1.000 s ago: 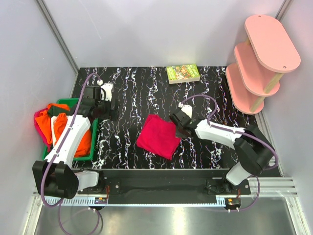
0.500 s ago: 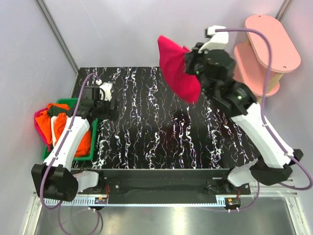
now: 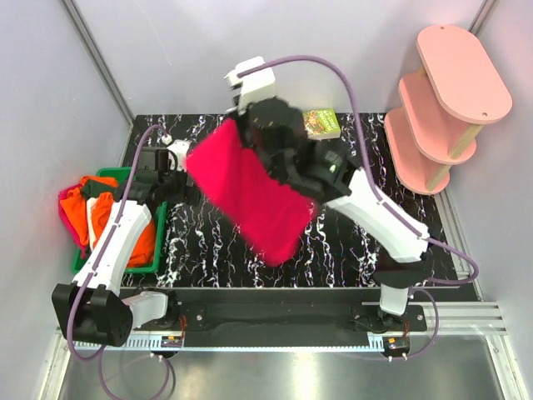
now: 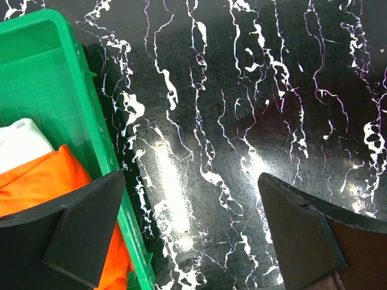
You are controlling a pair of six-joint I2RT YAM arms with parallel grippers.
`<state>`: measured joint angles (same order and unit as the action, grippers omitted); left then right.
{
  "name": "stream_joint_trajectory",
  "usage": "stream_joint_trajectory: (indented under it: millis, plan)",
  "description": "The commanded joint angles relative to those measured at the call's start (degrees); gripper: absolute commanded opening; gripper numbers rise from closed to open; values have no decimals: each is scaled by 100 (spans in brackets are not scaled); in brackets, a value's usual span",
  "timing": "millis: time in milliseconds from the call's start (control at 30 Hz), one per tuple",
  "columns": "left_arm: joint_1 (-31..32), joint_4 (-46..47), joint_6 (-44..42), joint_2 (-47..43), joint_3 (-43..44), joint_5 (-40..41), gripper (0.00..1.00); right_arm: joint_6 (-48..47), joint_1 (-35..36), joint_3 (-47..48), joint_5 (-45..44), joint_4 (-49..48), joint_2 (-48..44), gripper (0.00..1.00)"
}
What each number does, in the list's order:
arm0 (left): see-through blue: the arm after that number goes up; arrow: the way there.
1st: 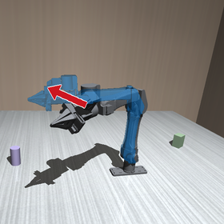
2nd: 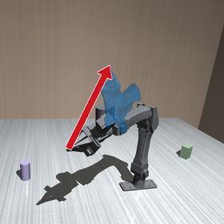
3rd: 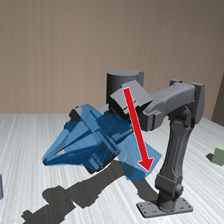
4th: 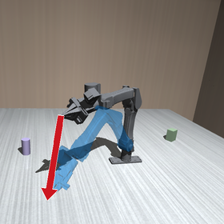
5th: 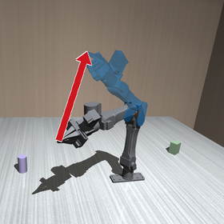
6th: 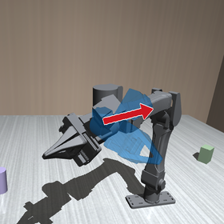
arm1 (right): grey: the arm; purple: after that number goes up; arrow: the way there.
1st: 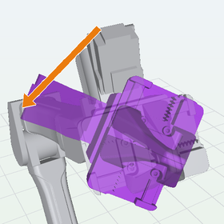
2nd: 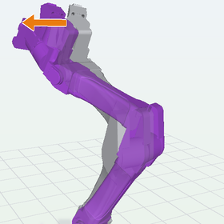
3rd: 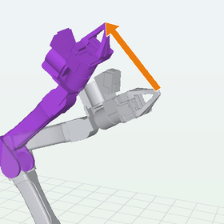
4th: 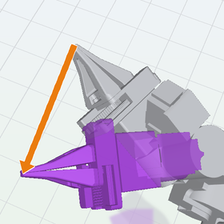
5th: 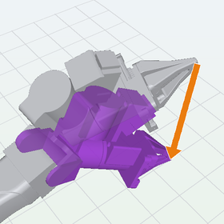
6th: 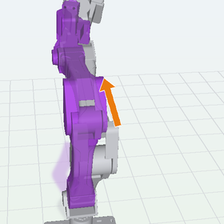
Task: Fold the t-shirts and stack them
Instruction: Flatten out the tshirt
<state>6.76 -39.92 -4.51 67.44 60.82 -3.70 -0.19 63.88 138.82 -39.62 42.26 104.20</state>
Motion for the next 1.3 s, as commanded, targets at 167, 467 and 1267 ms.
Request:
stream_joint_trajectory:
  millis: [167, 467, 1267]
  plan:
    - [-35, 204, 56, -222, 123, -60, 99, -1566, 390, 59, -1224, -1494, -66, 0]
    - [-35, 204, 29, -284, 71, -43, 99, -264, -1605, -1548, -1154, -895, -1568, 0]
    - [-35, 222, 38, -143, 176, -175, 99, 362, -1325, -285, -415, 397, -410, 0]
